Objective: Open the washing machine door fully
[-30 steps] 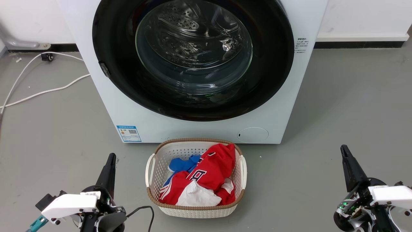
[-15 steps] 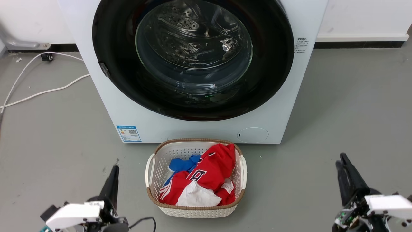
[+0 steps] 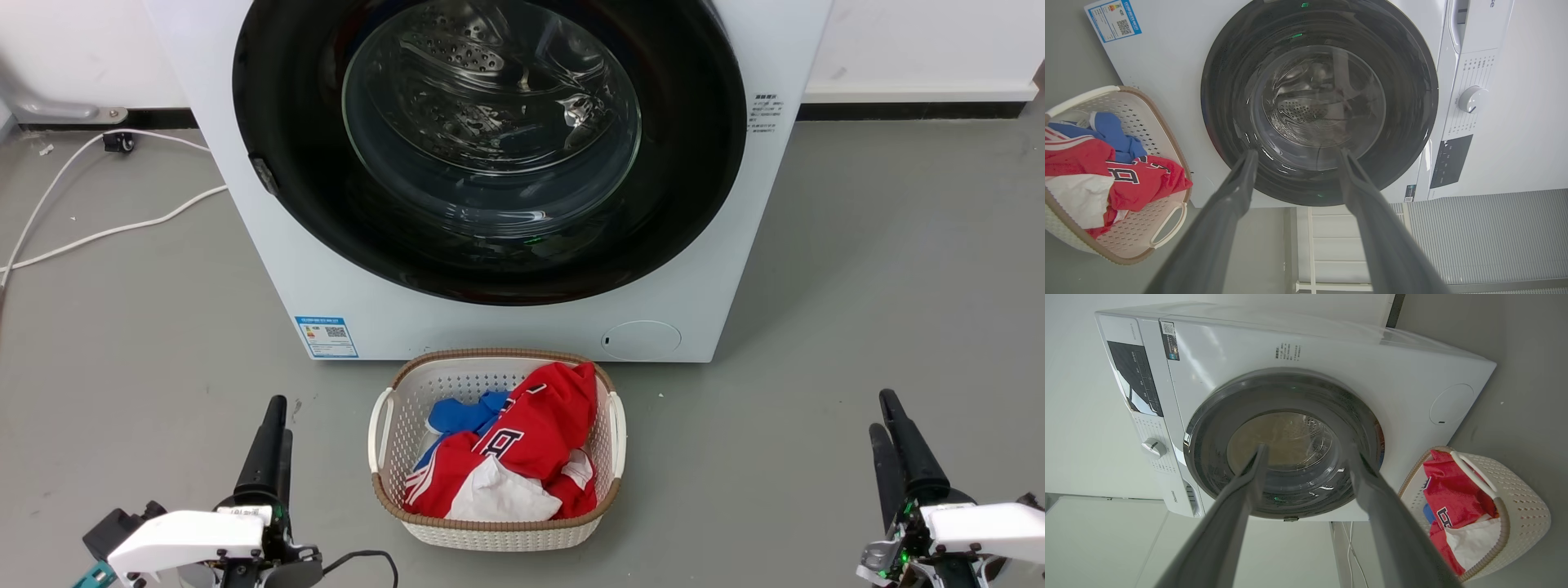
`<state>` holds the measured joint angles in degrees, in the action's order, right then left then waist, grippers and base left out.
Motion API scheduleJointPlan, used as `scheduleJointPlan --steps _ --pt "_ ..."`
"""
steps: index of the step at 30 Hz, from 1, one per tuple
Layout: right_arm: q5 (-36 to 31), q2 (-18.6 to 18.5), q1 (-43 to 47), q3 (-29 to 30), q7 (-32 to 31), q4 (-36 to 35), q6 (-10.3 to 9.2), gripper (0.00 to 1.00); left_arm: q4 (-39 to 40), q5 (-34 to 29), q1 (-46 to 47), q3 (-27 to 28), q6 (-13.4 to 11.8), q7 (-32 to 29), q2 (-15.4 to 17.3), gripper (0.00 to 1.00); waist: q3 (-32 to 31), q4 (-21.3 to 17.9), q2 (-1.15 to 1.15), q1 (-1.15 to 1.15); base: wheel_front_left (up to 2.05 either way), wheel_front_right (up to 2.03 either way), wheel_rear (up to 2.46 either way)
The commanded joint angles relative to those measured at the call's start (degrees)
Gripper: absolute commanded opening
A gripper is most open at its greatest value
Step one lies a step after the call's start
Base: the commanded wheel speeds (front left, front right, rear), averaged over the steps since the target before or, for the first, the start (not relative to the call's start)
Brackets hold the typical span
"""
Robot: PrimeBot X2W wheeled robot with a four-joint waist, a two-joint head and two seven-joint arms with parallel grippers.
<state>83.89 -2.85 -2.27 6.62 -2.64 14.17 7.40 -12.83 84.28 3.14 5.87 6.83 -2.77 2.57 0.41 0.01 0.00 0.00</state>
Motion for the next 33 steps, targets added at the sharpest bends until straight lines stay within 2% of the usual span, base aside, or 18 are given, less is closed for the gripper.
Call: scheduleJointPlan --steps 1,10,22,33 --pt "-2.3 -0.2 -0.8 0.2 0.5 -1.7 0.07 1.00 1.8 -1.7 0.7 0.0 -0.2 0.5 0.2 1.00 0.0 0.0 0.00 0.00 0.00 0.00 0.00" --pt "-15.6 -0.2 -0.2 -0.2 2.7 -6.6 0.08 1.00 6.4 -15.0 0.4 -1.9 -2.5 2.8 0.2 1.00 0.3 0.0 0.00 0.00 0.00 0.00 0.00" --pt "-34.0 -0.1 1.1 -2.9 5.4 -11.8 0.09 1.00 8.2 -32.3 -0.5 -5.8 -6.6 5.4 0.6 1.00 0.3 0.0 0.00 0.00 0.00 0.00 0.00" --pt "-47.2 -0.1 2.9 -4.3 7.5 -12.9 0.10 1.00 9.5 -42.0 -1.0 -10.6 -10.2 7.6 2.9 1.00 0.2 0.0 0.00 0.00 0.00 0.00 0.00"
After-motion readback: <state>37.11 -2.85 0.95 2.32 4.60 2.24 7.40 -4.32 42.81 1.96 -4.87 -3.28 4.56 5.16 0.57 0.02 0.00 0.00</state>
